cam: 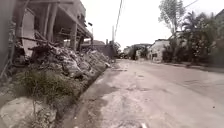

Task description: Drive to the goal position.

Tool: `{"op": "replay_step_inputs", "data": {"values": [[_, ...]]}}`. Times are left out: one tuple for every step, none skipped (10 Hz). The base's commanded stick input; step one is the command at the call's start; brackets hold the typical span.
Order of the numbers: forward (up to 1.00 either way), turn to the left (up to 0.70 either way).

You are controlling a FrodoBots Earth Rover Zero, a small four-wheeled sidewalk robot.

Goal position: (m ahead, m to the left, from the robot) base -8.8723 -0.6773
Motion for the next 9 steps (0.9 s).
{"op": "replay_step_inputs", "data": {"values": [[0.06,0.00],[0.06,0.00],[0.06,0.00],[0.06,0.00],[0.06,0.00],[0.06,0.00],[0.06,0.00],[0.06,0.00],[0.06,0.00]]}}
